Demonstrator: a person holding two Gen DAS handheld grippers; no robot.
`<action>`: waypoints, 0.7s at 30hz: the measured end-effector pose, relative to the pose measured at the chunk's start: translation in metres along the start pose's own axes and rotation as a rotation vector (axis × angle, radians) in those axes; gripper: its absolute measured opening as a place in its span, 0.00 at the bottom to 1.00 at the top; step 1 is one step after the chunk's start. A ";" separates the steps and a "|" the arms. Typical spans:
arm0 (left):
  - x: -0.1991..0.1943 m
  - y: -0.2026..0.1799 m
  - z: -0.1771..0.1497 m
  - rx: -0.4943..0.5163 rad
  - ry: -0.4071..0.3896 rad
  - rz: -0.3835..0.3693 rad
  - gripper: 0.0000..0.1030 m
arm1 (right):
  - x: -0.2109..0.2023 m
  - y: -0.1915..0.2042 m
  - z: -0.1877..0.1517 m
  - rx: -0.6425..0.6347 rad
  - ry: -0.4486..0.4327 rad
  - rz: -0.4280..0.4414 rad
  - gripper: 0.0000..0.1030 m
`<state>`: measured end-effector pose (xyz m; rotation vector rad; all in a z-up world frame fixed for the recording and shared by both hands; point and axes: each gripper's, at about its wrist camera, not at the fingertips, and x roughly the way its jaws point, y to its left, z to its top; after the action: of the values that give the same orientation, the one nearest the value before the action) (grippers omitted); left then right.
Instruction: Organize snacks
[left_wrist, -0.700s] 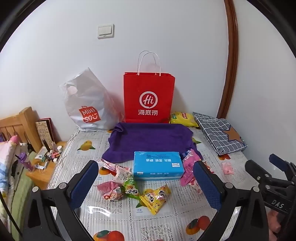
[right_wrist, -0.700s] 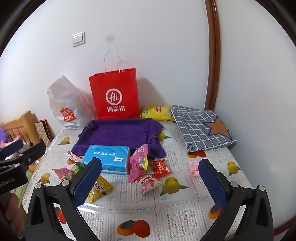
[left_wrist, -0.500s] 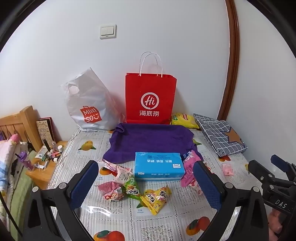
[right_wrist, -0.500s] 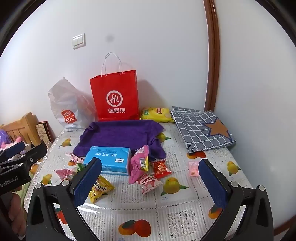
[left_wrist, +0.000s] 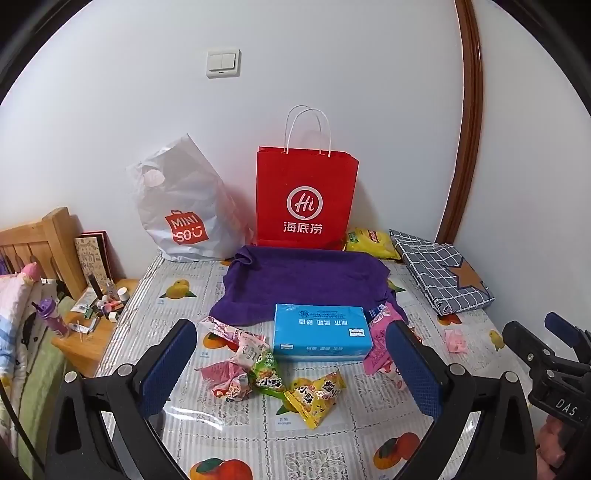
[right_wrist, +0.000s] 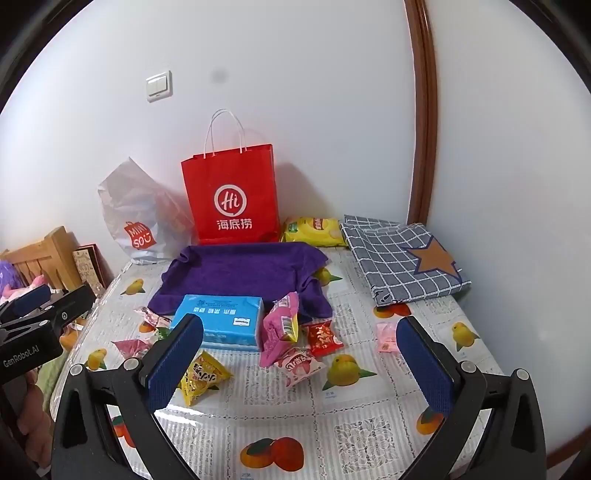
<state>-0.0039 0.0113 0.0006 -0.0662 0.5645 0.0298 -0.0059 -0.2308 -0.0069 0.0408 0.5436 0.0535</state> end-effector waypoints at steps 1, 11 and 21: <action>0.000 0.001 0.000 -0.001 -0.001 0.001 0.99 | 0.000 -0.001 0.000 0.001 0.001 0.000 1.00; -0.001 0.002 -0.001 -0.004 0.000 -0.004 0.99 | -0.004 -0.004 0.001 0.001 -0.002 0.000 1.00; -0.003 0.000 -0.001 0.003 -0.003 -0.003 0.99 | -0.006 -0.002 0.003 -0.006 -0.006 -0.005 1.00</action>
<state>-0.0070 0.0109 0.0017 -0.0641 0.5612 0.0262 -0.0095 -0.2333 -0.0013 0.0340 0.5377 0.0506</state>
